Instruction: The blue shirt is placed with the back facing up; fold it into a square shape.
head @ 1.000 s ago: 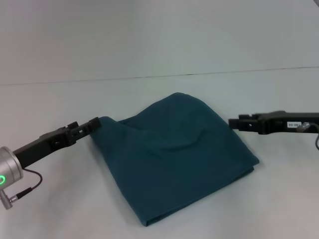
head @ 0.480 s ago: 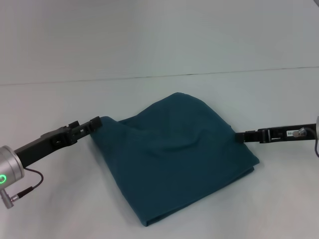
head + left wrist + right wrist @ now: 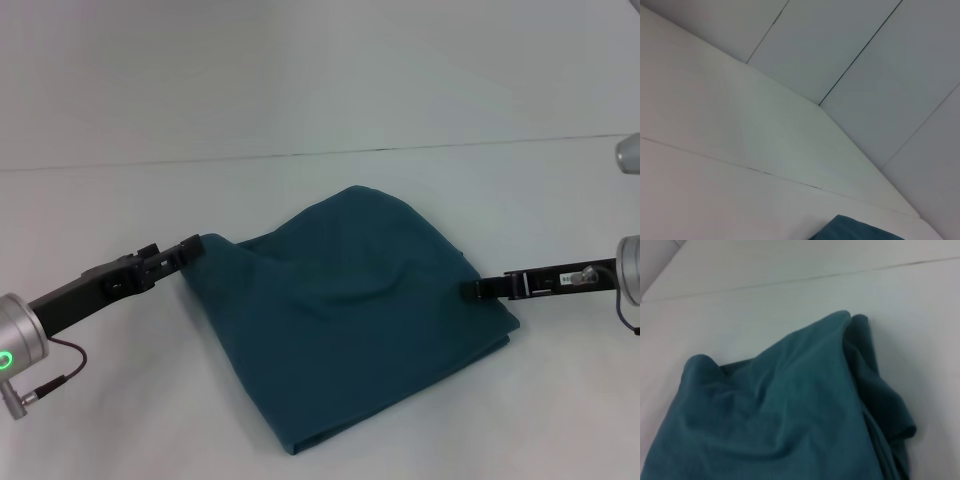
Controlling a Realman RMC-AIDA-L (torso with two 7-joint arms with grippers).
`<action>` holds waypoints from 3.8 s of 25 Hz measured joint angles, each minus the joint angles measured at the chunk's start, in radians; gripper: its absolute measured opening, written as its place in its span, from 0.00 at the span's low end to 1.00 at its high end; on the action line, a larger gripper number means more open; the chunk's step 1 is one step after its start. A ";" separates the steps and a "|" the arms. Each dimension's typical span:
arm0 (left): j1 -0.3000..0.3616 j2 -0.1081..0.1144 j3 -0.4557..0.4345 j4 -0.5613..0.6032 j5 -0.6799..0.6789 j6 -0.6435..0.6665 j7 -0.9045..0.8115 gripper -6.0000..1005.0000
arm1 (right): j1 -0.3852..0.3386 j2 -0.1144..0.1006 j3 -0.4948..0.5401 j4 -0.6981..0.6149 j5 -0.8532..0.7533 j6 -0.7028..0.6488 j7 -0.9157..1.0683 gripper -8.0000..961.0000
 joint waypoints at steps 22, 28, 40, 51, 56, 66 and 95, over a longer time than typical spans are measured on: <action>0.003 -0.002 0.003 0.000 0.000 -0.012 0.000 0.95 | -0.037 -0.007 0.058 -0.024 -0.003 -0.094 -0.052 0.02; 0.003 -0.003 0.001 0.000 0.000 -0.011 0.000 0.95 | -0.064 -0.001 0.142 -0.074 0.008 -0.193 -0.102 0.01; -0.001 -0.003 -0.002 0.000 0.000 -0.026 0.000 0.95 | -0.060 -0.008 0.242 -0.101 0.029 -0.347 -0.179 0.01; -0.003 -0.002 -0.001 0.000 0.000 -0.035 0.000 0.95 | -0.065 -0.001 0.230 -0.074 -0.036 -0.234 -0.150 0.01; -0.005 0.000 0.002 0.000 0.000 -0.037 0.000 0.95 | -0.067 -0.001 0.230 -0.045 -0.061 -0.198 -0.137 0.01; -0.013 0.004 -0.002 0.000 0.000 -0.041 0.000 0.95 | -0.062 0.014 0.239 -0.109 -0.057 -0.193 -0.163 0.20; -0.008 0.005 -0.002 0.004 0.000 -0.053 0.006 0.95 | 0.149 0.069 0.039 0.100 0.042 0.291 0.127 0.54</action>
